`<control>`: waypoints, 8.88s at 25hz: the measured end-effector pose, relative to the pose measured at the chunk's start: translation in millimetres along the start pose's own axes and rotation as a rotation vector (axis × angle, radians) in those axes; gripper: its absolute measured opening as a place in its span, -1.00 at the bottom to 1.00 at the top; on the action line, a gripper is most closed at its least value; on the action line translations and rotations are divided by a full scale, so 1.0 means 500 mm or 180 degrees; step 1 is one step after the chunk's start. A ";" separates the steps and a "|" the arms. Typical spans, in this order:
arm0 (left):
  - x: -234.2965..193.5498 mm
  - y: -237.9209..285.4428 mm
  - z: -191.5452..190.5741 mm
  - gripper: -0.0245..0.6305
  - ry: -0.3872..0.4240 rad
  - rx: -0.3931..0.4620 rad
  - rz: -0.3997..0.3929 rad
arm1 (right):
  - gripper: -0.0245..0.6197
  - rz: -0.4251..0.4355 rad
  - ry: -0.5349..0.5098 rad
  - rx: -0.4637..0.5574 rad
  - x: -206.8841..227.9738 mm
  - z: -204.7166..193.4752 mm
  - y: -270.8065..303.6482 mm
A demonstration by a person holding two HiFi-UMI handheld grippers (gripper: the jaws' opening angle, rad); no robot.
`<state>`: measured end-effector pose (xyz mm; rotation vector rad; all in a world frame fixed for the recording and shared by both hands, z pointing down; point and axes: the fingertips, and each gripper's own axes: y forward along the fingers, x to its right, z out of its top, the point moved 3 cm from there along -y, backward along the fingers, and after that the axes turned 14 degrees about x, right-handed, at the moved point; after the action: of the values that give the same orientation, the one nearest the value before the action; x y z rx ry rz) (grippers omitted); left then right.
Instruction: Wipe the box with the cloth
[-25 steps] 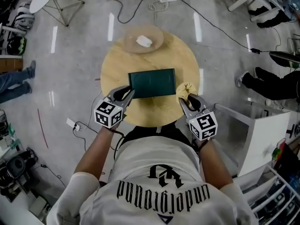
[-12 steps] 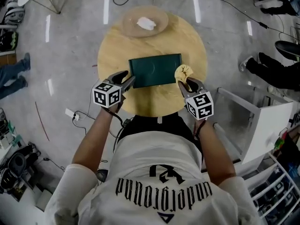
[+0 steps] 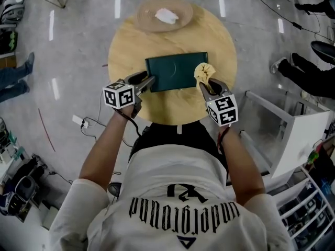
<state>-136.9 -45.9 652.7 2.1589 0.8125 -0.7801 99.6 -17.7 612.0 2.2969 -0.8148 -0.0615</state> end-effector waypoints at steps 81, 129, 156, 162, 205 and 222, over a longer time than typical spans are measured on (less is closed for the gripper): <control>0.022 0.008 -0.005 -0.31 0.0209 -0.0207 -0.0094 | -0.68 0.1062 -0.0935 -0.0297 -0.247 0.166 0.265; 0.016 0.008 0.000 -0.32 0.0364 -0.0132 0.0048 | -0.68 0.1222 -0.0137 -0.0657 -0.390 -0.083 0.194; 0.020 0.014 -0.003 -0.32 0.0413 -0.0223 0.0050 | -0.68 -0.0079 0.1115 -0.0638 0.004 -0.188 -0.018; 0.016 0.018 -0.001 -0.31 0.0443 -0.0233 0.0066 | -0.68 0.0338 0.0985 -0.0700 -0.096 -0.163 0.058; 0.017 0.028 0.004 -0.29 0.0372 -0.0280 0.0237 | -0.68 0.0929 -0.0218 -0.0771 0.262 0.052 0.178; 0.021 0.013 -0.014 -0.31 0.0404 -0.0318 0.0088 | -0.68 0.1072 0.0481 -0.0829 0.111 -0.096 0.007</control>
<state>-123.6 -40.8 651.6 2.1423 0.8657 -0.5807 154.6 -22.8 660.1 1.8730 -1.0369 0.1470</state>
